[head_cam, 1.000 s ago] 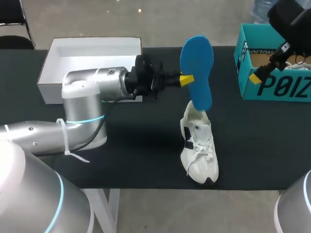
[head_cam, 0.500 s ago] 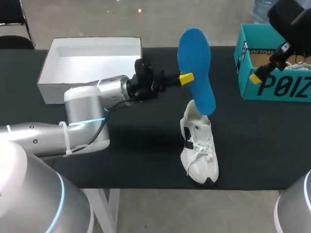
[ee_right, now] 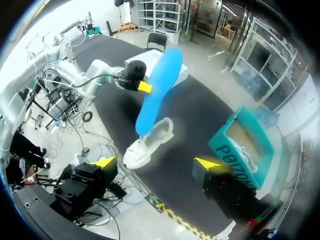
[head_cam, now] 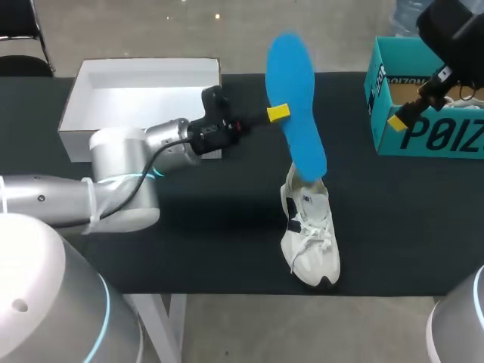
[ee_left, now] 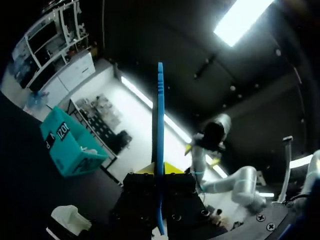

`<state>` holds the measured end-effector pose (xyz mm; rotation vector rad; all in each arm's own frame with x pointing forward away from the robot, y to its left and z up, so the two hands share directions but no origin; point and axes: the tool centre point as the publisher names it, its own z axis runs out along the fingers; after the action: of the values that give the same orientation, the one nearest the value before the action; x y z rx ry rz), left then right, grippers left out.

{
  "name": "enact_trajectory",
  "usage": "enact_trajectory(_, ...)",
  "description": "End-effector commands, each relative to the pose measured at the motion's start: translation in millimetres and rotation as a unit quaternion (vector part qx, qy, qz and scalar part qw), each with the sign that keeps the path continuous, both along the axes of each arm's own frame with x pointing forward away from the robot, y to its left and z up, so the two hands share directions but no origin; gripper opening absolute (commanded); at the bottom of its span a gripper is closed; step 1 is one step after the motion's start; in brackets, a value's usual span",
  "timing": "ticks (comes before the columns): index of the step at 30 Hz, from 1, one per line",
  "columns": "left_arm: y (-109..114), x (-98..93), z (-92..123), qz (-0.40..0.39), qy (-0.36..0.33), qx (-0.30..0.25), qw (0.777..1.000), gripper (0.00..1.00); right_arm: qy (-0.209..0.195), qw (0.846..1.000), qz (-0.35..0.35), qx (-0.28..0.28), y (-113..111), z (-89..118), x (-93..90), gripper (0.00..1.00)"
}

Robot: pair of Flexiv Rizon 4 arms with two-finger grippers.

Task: Take the shoe out of the shoebox, open the shoe tongue, remove and reinsert the insole, then place the shoe into the shoebox

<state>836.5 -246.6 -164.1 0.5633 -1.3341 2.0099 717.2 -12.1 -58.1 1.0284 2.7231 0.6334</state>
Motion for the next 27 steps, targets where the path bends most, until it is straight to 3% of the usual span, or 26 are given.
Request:
enact_trajectory(1, 8.1, -6.2, -7.6, -0.093, 0.230, 0.033, 0.968, 0.00, 0.003, 1.000, 0.000, -0.002, 1.9, 0.8, 3.0, 1.00)
enact_trajectory(11, 8.4, -11.0, -20.1, -0.130, 0.249, 0.080, 0.956, 0.00, 0.003, 1.000, 0.000, -0.002, 1.9, 0.8, 3.0, 1.00)
enact_trajectory(27, 3.9, -4.7, -42.2, -0.128, 0.282, 0.065, 0.949, 0.00, 0.003, 1.000, 0.000, -0.002, 1.9, 0.8, 3.0, 1.00)
